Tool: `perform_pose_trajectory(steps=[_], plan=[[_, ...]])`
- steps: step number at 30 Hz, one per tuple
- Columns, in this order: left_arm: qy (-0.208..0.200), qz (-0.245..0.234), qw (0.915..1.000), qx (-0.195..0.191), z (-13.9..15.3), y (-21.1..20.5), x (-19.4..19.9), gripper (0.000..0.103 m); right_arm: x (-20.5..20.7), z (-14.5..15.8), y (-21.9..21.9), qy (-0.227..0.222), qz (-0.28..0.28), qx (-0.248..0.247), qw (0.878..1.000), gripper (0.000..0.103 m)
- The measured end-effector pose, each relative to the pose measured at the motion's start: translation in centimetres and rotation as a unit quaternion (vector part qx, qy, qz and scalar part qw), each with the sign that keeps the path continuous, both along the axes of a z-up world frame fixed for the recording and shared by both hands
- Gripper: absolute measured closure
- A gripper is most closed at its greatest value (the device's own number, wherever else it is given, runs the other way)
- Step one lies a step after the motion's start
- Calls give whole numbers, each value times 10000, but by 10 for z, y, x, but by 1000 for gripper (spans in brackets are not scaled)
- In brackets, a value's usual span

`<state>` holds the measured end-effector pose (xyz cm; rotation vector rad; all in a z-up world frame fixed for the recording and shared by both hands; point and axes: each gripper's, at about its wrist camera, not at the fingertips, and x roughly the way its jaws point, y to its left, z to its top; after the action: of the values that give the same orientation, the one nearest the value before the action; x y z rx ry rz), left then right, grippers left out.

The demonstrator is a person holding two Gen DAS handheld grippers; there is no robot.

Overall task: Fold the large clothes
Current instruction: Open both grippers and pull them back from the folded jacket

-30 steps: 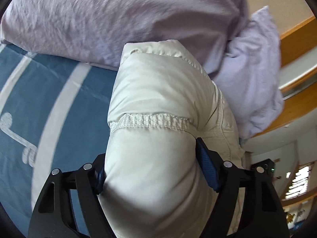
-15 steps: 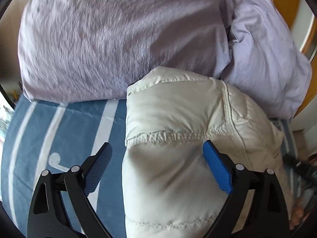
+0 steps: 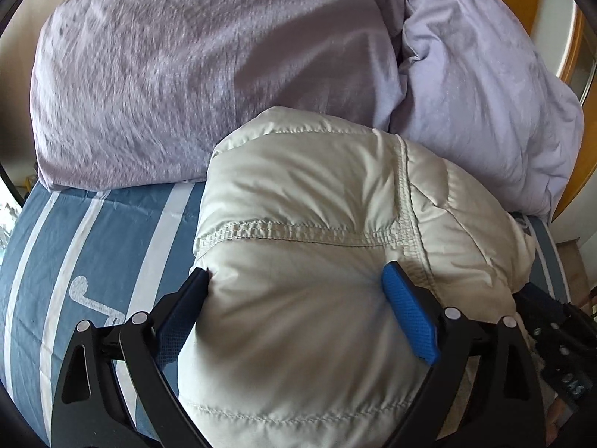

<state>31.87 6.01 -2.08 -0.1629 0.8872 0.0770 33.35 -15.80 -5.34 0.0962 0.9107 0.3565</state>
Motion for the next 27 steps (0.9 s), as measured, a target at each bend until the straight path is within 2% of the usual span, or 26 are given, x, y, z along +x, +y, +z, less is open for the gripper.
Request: perform_pose_trajectory(steps=[4,9,11,13,19,22,27], plan=[[-105,-55,9997,231,-3,-7,-1,8,-4,-17,-2,-24,-48,-124,9999,64],[-185,-26,9996,194,0,1,-6,7,-5,-17,2,-65,-119,-175,9998,62],[-215,-48,9996,170,5,5,-14,6,-12,-9,1,-157,-176,-204,9995,54],[-259,-74,9995,181,11,7,-25,4,-23,0,0,-326,-275,-271,9987,30],[-339,-177,9991,163,23,12,-68,1,-64,22,-6,-494,-301,-283,9979,8],[-304,-208,9993,80,25,17,-96,1,-90,31,-11,-497,-268,-280,9980,3],[-214,-206,9995,-146,27,26,-145,1,-129,38,-15,-259,-224,-466,9983,2]])
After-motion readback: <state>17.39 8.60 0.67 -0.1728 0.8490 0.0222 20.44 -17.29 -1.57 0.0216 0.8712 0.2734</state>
